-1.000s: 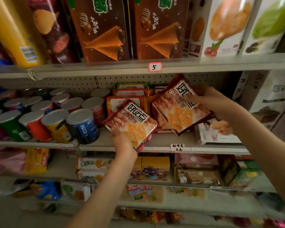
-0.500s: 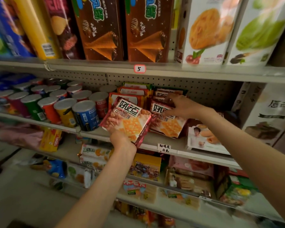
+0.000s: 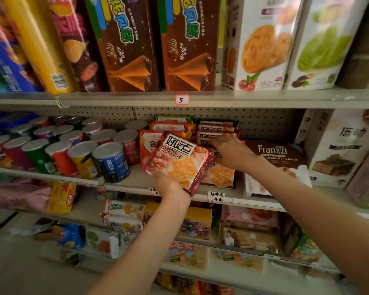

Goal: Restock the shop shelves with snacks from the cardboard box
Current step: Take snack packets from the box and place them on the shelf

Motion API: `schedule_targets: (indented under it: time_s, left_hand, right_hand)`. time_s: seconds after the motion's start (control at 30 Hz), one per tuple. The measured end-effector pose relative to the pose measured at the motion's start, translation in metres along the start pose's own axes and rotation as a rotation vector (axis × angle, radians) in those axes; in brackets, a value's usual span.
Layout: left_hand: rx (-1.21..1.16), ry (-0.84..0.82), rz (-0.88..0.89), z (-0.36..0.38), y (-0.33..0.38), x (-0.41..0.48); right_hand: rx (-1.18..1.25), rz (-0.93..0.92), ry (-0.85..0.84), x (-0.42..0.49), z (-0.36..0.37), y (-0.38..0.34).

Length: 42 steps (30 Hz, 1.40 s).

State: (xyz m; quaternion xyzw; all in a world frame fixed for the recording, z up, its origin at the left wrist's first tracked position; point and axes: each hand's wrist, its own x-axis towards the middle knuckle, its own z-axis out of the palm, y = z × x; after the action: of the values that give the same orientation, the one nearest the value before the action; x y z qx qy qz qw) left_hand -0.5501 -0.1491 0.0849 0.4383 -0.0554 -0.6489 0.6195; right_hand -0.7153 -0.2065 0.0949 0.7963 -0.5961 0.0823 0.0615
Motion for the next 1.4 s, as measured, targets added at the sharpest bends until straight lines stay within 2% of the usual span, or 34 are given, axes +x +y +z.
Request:
schedule_targets:
  time_s: [0.07,0.17,0.27,0.3,0.4,0.43,0.47,0.53,0.67,0.83,0.97,1.07,1.23,1.4]
  left_hand:
    - [-0.003,-0.008,-0.024,0.001,-0.004,0.002]
    - [-0.019,-0.033,-0.066,0.002,-0.008,0.004]
    - [-0.057,-0.067,-0.064,0.003,-0.01,0.005]
    - [-0.07,-0.079,-0.066,0.004,-0.011,0.006]
    - [-0.068,-0.157,-0.086,0.007,-0.014,0.006]
    - [-0.059,-0.186,-0.098,0.008,-0.015,0.006]
    - [-0.05,-0.206,-0.112,0.009,-0.016,0.006]
    - [-0.02,-0.243,-0.132,0.012,-0.02,0.005]
    - [0.091,-0.275,-0.109,0.015,-0.022,0.013]
    - [0.355,-0.174,0.276,0.006,-0.01,0.04]
    - [0.639,-0.315,0.515,-0.002,0.004,0.045]
    - [0.712,-0.423,0.501,-0.005,0.008,0.045]
    - [0.772,-0.465,0.399,-0.009,-0.002,0.038]
    - [0.783,-0.451,0.346,-0.006,-0.011,0.038]
  right_hand:
    - [-0.072,-0.001,0.051,-0.003,0.004,-0.001]
    - [-0.019,0.068,0.138,-0.008,0.005,-0.001]
    - [0.298,0.15,0.396,-0.013,-0.003,-0.003]
    - [0.492,0.227,0.401,-0.016,-0.009,-0.004]
    - [1.239,0.404,0.171,-0.026,-0.031,-0.011]
    - [1.379,0.401,0.082,-0.03,-0.037,-0.012]
    - [1.411,0.373,0.001,-0.033,-0.04,-0.013]
    - [1.303,0.305,-0.094,-0.036,-0.042,-0.015]
    - [1.112,0.289,-0.077,-0.037,-0.043,-0.014]
    - [0.88,0.271,-0.041,-0.042,-0.039,-0.007]
    - [0.766,0.229,-0.063,-0.04,-0.036,-0.007]
    - [0.666,0.19,-0.074,-0.039,-0.033,-0.008]
    - [0.452,0.076,-0.159,-0.04,-0.023,-0.008]
    - [0.412,0.054,-0.167,-0.041,-0.02,-0.002]
